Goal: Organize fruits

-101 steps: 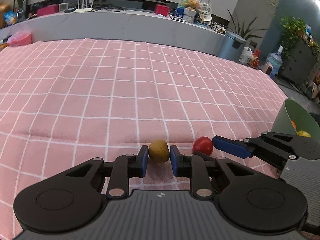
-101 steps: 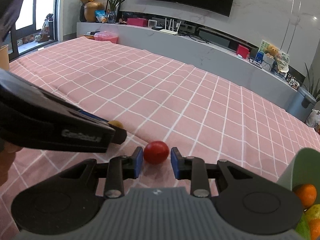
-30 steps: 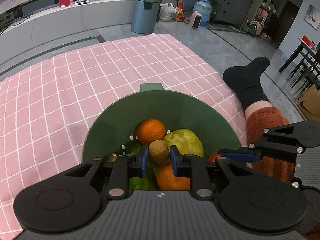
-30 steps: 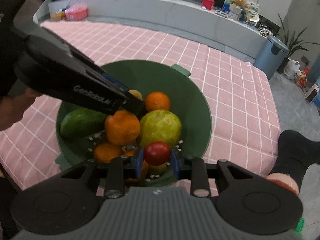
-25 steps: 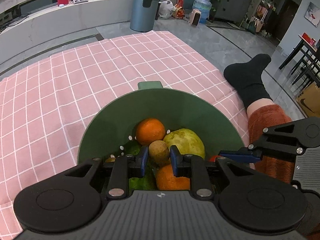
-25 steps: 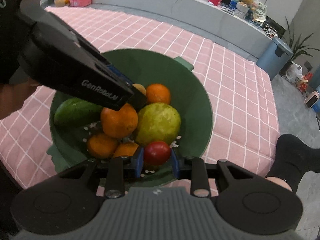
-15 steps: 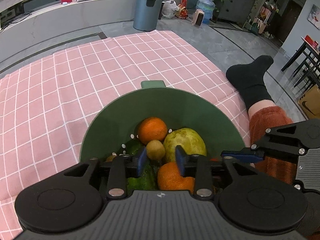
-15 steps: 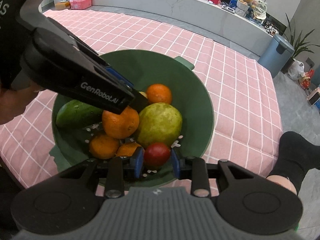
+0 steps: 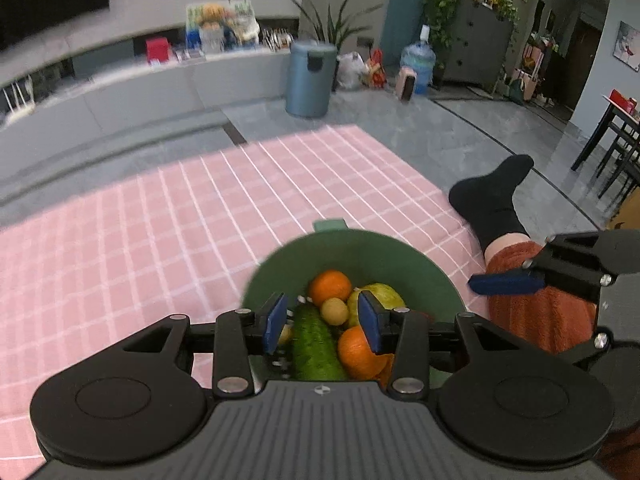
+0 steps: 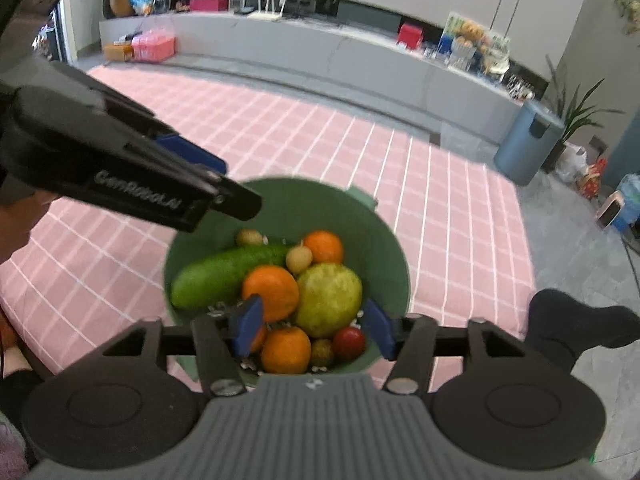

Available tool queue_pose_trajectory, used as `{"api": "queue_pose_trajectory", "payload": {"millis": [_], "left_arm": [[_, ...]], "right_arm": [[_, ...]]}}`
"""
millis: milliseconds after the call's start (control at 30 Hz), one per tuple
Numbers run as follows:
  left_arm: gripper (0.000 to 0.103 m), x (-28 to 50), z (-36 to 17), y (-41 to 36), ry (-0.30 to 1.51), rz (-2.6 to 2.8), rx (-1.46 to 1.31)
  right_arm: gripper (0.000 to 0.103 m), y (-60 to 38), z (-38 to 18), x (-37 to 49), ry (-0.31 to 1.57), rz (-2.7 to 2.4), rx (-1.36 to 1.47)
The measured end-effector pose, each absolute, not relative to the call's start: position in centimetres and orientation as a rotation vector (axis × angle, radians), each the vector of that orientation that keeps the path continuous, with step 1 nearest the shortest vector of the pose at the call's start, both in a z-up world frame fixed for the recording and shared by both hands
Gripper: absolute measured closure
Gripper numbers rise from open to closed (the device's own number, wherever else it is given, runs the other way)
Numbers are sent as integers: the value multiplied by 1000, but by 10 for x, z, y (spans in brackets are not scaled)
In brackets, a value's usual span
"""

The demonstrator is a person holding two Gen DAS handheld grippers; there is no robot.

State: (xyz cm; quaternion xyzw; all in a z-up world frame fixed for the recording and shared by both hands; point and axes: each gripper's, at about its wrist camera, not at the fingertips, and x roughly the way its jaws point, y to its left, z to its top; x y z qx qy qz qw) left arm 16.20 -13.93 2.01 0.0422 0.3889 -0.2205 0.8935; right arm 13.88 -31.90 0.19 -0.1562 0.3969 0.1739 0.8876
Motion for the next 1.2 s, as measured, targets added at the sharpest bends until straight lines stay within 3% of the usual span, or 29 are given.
{"api": "queue_pose_trajectory", "payload": {"millis": [233, 300, 533, 633, 900, 1200], "left_arm": [[43, 115, 55, -114, 651, -390, 122], [40, 105, 60, -108, 618, -358, 117], [16, 59, 69, -89, 461, -253, 113], [11, 41, 67, -83, 397, -185, 114], [10, 17, 43, -65, 360, 10, 116], [10, 11, 3, -41, 432, 133, 78]], "right_arm": [[28, -301, 34, 105, 713, 310, -243], [17, -296, 40, 94, 676, 288, -210], [12, -277, 58, 56, 537, 222, -97], [8, -269, 60, 33, 455, 211, -64], [5, -245, 43, -14, 294, 162, -74], [5, -234, 0, -38, 321, 110, -102]]}}
